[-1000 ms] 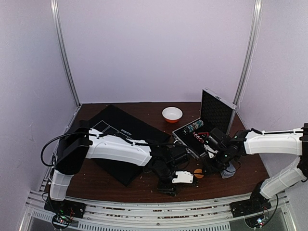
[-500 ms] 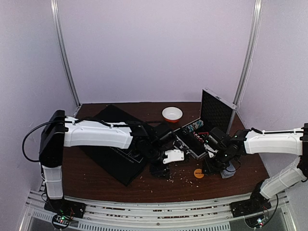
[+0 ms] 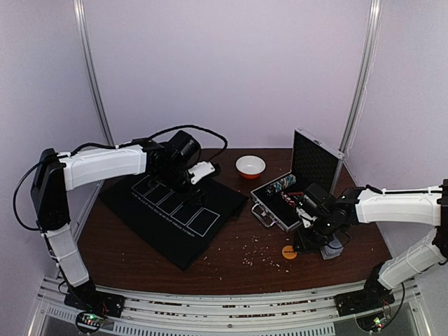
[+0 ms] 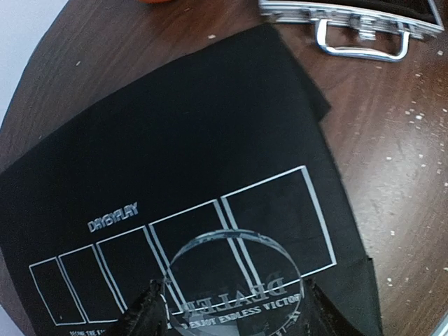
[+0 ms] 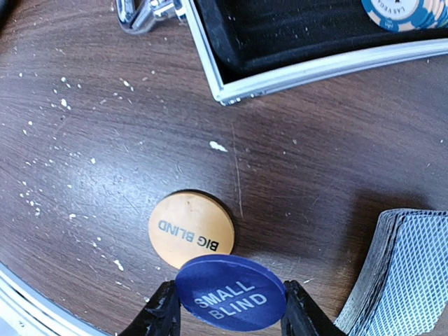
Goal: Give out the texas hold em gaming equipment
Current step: Place the dealer button on the poker table mat.
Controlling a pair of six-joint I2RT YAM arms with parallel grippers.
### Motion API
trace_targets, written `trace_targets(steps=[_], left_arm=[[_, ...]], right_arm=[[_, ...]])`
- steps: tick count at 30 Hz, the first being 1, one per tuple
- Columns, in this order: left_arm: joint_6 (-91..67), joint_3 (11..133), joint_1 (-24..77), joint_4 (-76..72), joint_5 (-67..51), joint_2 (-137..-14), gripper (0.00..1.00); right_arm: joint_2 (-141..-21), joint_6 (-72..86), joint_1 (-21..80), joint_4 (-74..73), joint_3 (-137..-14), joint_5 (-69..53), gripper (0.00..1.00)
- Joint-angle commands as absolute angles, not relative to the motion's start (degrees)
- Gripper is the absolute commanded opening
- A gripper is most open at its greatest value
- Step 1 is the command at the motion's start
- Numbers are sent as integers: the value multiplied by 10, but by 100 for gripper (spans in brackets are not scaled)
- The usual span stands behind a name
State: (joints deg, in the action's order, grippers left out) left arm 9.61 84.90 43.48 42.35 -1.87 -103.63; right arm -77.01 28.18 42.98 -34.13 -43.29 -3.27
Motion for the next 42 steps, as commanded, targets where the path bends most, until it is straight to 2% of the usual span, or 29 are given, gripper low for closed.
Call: trace_targets(steps=[1, 12, 22, 42], left_arm=[[79, 913, 387, 430, 2, -1074, 31], [43, 1071, 304, 401, 23, -1262, 28], [36, 1170, 298, 346, 31, -1377, 28], [14, 1166, 276, 347, -2, -1403, 31]], right_arm=[[-759, 270, 427, -344, -455, -36, 38], [-763, 267, 429, -348, -468, -39, 38], [-786, 275, 443, -338, -479, -46, 38], [-816, 274, 460, -341, -504, -47, 38]])
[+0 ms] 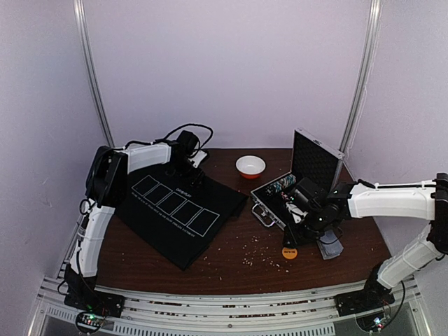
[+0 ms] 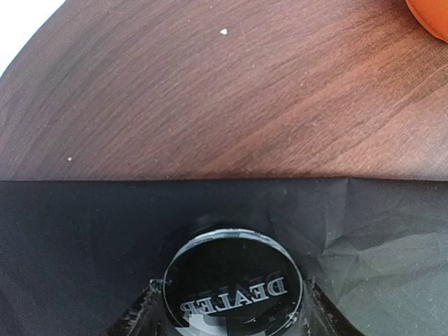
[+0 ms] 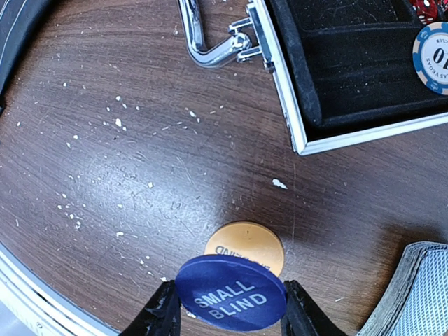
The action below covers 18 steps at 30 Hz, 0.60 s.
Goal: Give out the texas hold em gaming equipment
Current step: Place the dealer button on the poker table mat.
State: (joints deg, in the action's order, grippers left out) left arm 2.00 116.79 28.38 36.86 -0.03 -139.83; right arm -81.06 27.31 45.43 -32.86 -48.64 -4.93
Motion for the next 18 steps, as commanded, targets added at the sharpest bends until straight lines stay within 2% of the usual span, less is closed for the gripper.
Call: trace_targets(steps=[1, 5, 12, 18], left_arm=[[15, 1166, 275, 347, 0, -1403, 31], [15, 1164, 274, 347, 10, -1399, 33], [13, 1165, 275, 347, 6, -1389, 66], [12, 1165, 274, 338, 7, -1340, 83]], right_arm=[[-816, 273, 461, -341, -505, -47, 38], [-816, 273, 463, -346, -511, -46, 38], [-818, 272, 467, -351, -520, -45, 38], [-822, 272, 473, -354, -529, -44, 38]])
